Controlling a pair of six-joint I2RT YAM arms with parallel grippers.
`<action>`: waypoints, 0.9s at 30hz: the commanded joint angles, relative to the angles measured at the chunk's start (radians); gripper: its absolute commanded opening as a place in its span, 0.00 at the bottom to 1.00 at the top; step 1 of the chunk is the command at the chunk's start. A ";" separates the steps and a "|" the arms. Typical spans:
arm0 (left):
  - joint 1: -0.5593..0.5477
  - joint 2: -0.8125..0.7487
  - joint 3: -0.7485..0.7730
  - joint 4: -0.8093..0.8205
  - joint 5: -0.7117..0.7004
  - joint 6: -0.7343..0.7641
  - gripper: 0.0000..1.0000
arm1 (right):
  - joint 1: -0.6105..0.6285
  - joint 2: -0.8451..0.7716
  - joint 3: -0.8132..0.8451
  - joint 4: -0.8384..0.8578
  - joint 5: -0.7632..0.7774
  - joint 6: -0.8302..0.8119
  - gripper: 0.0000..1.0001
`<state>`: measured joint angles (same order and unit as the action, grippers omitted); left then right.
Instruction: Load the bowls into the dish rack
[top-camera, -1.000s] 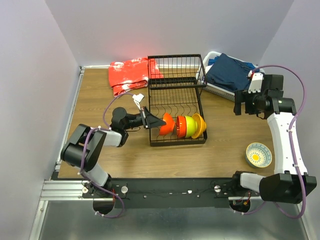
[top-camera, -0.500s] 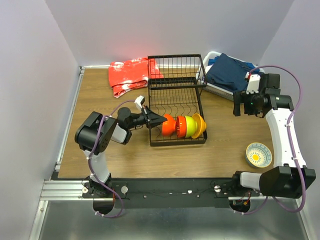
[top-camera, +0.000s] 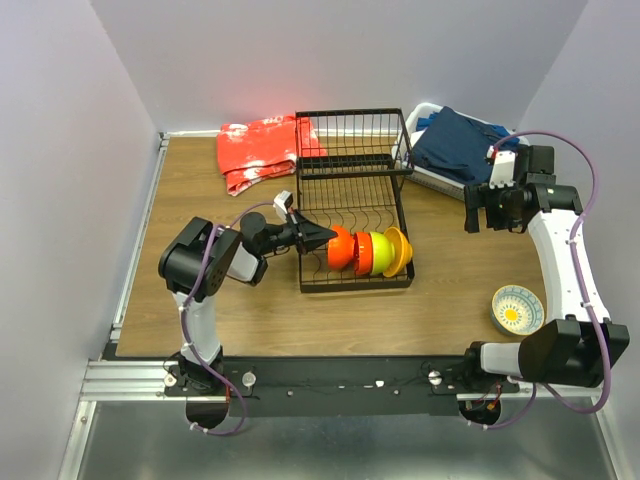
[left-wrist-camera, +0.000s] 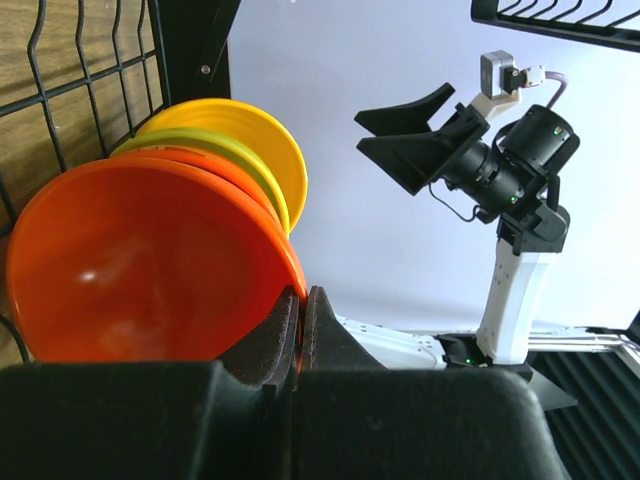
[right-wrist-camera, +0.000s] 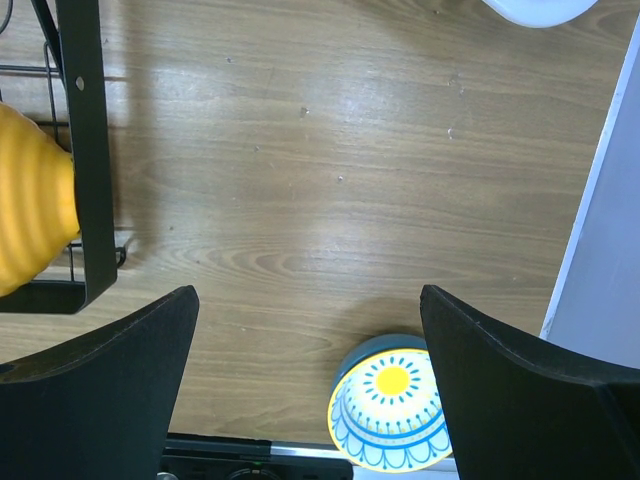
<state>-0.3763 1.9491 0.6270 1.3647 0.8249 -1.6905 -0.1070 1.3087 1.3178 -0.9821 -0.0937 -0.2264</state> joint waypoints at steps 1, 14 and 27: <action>-0.018 0.047 0.005 0.317 -0.015 -0.011 0.02 | -0.010 0.003 0.029 -0.024 0.025 -0.018 1.00; -0.042 0.056 0.020 0.320 -0.007 -0.032 0.00 | -0.008 0.006 0.018 -0.029 0.012 -0.022 1.00; -0.062 0.114 0.051 0.323 -0.023 -0.081 0.00 | -0.008 -0.006 -0.003 -0.033 0.003 -0.024 1.00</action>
<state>-0.4240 2.0377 0.7166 1.4158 0.8265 -1.7969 -0.1070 1.3090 1.3193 -0.9897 -0.0895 -0.2375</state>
